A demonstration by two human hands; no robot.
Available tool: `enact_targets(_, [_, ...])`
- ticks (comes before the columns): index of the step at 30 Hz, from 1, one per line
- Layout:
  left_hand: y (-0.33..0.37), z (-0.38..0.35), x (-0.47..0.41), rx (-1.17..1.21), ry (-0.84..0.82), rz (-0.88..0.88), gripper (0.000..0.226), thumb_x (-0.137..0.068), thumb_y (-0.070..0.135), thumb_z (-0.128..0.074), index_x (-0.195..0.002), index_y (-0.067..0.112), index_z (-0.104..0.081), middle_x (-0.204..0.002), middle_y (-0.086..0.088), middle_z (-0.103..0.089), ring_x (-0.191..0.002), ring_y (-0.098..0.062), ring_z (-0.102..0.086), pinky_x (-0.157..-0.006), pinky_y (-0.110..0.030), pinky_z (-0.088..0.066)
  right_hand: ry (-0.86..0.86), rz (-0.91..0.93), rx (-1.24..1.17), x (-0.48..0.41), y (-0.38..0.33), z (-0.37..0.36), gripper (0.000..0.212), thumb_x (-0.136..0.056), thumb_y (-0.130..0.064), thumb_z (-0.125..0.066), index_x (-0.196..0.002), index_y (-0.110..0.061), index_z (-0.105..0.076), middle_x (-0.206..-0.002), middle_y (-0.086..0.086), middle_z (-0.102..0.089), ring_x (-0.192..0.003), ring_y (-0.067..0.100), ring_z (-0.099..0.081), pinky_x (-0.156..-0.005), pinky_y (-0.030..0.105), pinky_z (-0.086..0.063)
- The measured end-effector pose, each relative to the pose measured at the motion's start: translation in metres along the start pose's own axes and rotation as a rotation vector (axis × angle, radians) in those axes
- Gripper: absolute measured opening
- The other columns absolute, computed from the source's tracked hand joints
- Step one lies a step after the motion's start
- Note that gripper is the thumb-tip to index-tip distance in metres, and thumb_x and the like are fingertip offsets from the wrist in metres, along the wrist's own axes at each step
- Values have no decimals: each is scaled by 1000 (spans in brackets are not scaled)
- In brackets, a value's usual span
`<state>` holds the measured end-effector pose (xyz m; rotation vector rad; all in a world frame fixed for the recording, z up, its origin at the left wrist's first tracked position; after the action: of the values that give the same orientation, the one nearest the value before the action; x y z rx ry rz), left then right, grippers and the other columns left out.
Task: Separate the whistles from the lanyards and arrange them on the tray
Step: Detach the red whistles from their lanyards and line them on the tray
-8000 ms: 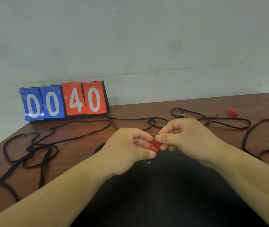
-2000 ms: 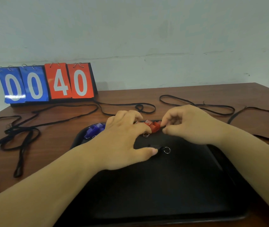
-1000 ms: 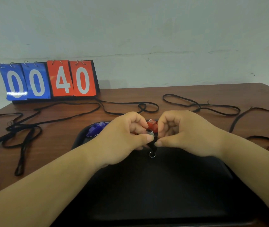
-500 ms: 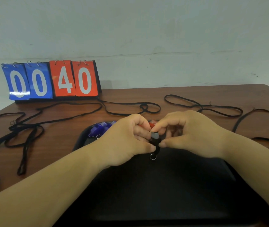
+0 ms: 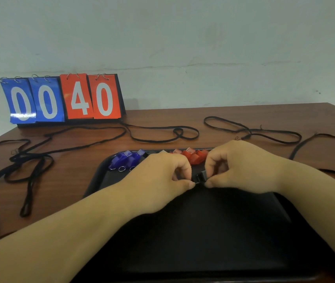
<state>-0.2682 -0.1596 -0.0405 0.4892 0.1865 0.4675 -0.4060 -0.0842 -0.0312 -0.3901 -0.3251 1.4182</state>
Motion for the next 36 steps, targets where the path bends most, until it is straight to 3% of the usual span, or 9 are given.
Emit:
enact_targets(4, [1, -2, -1, -69, 5, -18, 7, -94, 39, -70, -93, 40, -63, -82, 17, -62, -75, 3, -62, -66, -12, -44, 8, -30, -16, -2, 6, 1, 12, -80, -34, -84, -82, -30, -73, -86, -28, -70, -78, -6, -67, -72, 17, -56])
enact_targets(8, [5, -5, 0, -159, 16, -77, 13, -96, 41, -66, -108, 42, -61, -89, 21, -57, -80, 3, -58, -70, -13, -42, 32, -50, -32, -3, 14, 5, 12, -80, -34, -84, -82, -30, -73, -83, -27, -70, -77, -6, -66, -72, 17, -54])
enact_targets(12, [8, -9, 1, -254, -15, -121, 33, -99, 48, -59, -131, 43, -55, -113, 27, -51, -89, 14, -48, -75, -9, -37, 75, -65, -43, -4, 27, 12, 13, -79, -31, -85, -81, -29, -72, -79, -14, -73, -76, -2, -67, -74, 21, -56])
enact_targets(15, [10, -12, -1, -286, -54, -120, 46, -100, 54, -53, -144, 44, -46, -133, 21, -47, -100, 8, -49, -83, -10, -37, 104, -81, -24, -5, 35, 17, 13, -80, -32, -84, -83, -29, -72, -85, -10, -71, -80, 4, -67, -80, 29, -58])
enact_targets(17, [12, -15, -2, -317, -87, -104, 54, -100, 57, -50, -151, 44, -38, -135, 19, -43, -113, 2, -49, -92, -13, -35, 120, -91, -18, -6, 39, 19, 12, -82, -33, -82, -85, -30, -71, -89, -12, -69, -85, 4, -64, -82, 31, -55])
enact_targets(19, [14, -18, -5, -357, -136, -87, 60, -101, 58, -48, -156, 43, -30, -130, 17, -40, -112, 0, -48, -92, -17, -38, 129, -110, -22, -7, 44, 20, 12, -83, -34, -81, -88, -32, -70, -95, -16, -65, -91, 4, -62, -87, 32, -53])
enact_targets(25, [18, -20, -15, -417, -208, -45, 69, -100, 63, -44, -160, 42, -18, -142, 8, -41, -111, -6, -48, -96, -24, -44, 192, -155, -10, -7, 51, 22, 16, -83, -34, -81, -95, -32, -70, -104, -11, -66, -97, 10, -63, -91, 35, -54])
enact_targets(29, [21, -23, -19, -447, -211, -21, 70, -100, 64, -42, -161, 40, -16, -161, 4, -35, -146, -17, -38, -113, -35, -38, 262, -178, 13, -6, 53, 25, 15, -85, -34, -80, -96, -28, -70, -99, -12, -67, -91, 8, -62, -82, 29, -53])
enact_targets(36, [22, -26, -22, -483, -169, -6, 71, -100, 66, -39, -162, 37, -18, -161, 4, -38, -145, -17, -41, -113, -34, -38, 304, -201, 27, -9, 57, 24, 13, -86, -36, -79, -93, -29, -70, -94, -15, -62, -87, 6, -60, -74, 24, -47])
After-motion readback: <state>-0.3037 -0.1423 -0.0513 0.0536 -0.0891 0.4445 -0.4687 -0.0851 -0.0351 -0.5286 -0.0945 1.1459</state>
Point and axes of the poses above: each hand's wrist, its own x-axis away from the middle knuckle, its own z-axis out of the back of the hand, y = z × x, the point moved 7 cm from there along -x, towards the middle knuckle
